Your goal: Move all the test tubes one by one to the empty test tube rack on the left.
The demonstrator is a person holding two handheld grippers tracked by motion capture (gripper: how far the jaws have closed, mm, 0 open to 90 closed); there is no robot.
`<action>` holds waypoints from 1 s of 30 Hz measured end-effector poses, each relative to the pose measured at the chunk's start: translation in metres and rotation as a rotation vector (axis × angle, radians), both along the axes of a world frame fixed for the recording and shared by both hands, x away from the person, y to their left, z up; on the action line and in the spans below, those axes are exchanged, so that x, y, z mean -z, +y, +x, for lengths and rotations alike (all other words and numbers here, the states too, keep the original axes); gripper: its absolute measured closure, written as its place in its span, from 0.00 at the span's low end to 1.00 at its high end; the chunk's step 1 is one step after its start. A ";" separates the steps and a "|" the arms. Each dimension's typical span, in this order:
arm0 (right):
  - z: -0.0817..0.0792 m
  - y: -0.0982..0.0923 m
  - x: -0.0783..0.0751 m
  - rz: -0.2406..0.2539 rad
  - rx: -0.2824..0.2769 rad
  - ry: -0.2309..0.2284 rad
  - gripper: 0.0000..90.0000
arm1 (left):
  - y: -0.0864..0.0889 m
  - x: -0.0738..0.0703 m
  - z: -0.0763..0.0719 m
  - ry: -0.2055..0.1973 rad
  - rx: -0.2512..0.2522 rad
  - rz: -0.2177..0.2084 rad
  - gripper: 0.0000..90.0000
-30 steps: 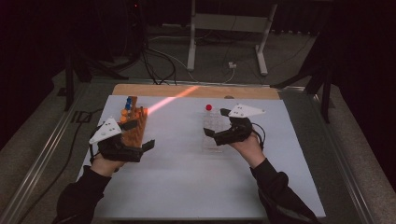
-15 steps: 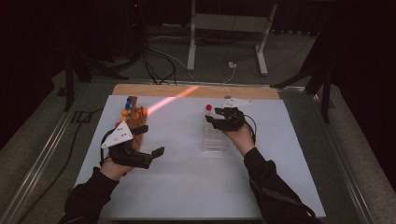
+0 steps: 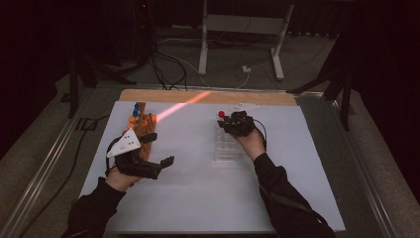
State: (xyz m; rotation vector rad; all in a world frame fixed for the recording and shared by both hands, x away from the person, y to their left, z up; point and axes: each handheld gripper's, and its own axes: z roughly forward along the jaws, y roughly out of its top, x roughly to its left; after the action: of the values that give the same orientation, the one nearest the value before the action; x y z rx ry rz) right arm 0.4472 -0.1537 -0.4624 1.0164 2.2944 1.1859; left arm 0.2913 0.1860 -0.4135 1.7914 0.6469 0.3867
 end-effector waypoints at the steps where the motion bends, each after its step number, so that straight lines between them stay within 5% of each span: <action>1: 0.001 0.000 0.000 -0.001 0.001 0.000 0.77 | 0.000 0.000 0.000 0.002 0.000 -0.001 0.03; 12: 0.001 0.002 -0.004 0.015 0.011 -0.029 0.83 | -0.001 0.001 0.001 0.005 0.005 0.004 0.03; 30: -0.032 -0.003 -0.071 0.041 -0.068 -0.177 0.84 | -0.003 -0.002 0.000 0.010 0.019 -0.009 0.03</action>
State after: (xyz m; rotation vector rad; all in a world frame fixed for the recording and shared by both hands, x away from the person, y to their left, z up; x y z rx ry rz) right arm 0.4157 -0.1568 -0.3916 0.8169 2.1905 1.2994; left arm 0.2914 0.1826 -0.4118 1.7910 0.6368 0.3621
